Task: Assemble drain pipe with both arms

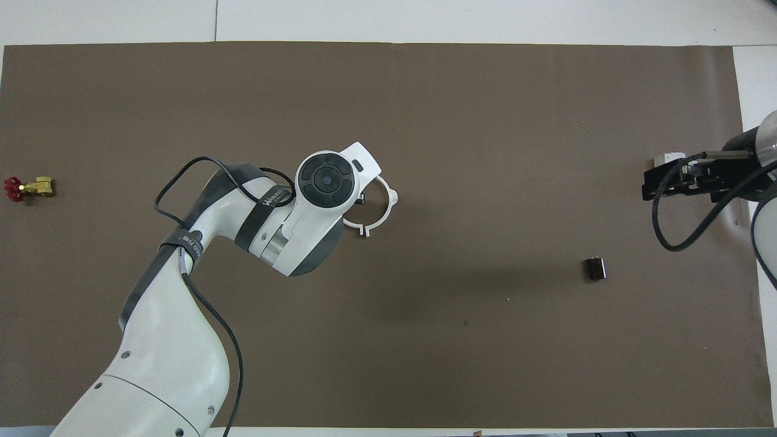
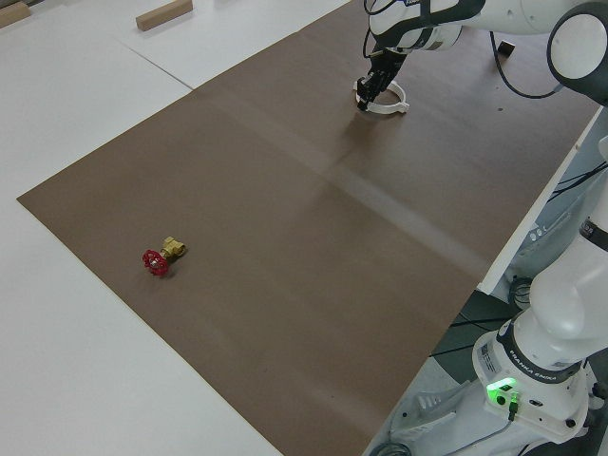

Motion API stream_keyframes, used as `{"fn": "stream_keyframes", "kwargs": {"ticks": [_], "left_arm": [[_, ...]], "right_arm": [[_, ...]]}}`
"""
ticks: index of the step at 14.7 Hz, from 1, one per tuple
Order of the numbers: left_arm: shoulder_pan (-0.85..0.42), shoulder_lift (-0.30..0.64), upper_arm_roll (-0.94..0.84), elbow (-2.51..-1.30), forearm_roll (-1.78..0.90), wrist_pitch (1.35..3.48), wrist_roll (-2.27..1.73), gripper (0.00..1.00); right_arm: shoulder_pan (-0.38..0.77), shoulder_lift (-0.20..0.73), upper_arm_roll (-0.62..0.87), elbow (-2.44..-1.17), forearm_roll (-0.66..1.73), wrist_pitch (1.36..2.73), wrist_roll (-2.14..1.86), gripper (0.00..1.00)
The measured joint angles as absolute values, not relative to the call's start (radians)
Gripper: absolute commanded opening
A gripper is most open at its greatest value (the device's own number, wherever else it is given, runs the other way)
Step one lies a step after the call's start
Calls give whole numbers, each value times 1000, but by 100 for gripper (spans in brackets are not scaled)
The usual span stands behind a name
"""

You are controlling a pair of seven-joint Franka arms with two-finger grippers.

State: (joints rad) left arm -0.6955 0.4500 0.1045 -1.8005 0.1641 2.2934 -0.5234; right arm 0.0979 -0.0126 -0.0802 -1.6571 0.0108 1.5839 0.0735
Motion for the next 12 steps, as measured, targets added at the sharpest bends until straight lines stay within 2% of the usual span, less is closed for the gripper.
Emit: {"fn": "stream_keyframes", "kwargs": {"ticks": [3, 4, 7, 9, 10, 12], "left_arm": [[-703, 450, 104, -1801, 164, 2293, -530, 21], [-703, 450, 104, -1801, 164, 2293, -530, 29], [-703, 450, 104, -1802, 164, 2293, -530, 32], [-703, 450, 104, -1802, 164, 2293, -531, 58], [-703, 450, 105, -1802, 164, 2294, -531, 66], [-702, 450, 106, -1802, 164, 2296, -532, 96]], "right_arm": [[92, -13, -81, -1657, 10, 1586, 73, 100], [83, -13, -81, -1657, 9, 1588, 73, 100], [50, -13, -81, -1656, 9, 1591, 52, 100], [37, -13, -82, -1656, 9, 1591, 41, 100], [35, -13, -82, -1656, 9, 1591, 38, 100], [34, -13, -81, -1656, 9, 1591, 34, 100]]}}
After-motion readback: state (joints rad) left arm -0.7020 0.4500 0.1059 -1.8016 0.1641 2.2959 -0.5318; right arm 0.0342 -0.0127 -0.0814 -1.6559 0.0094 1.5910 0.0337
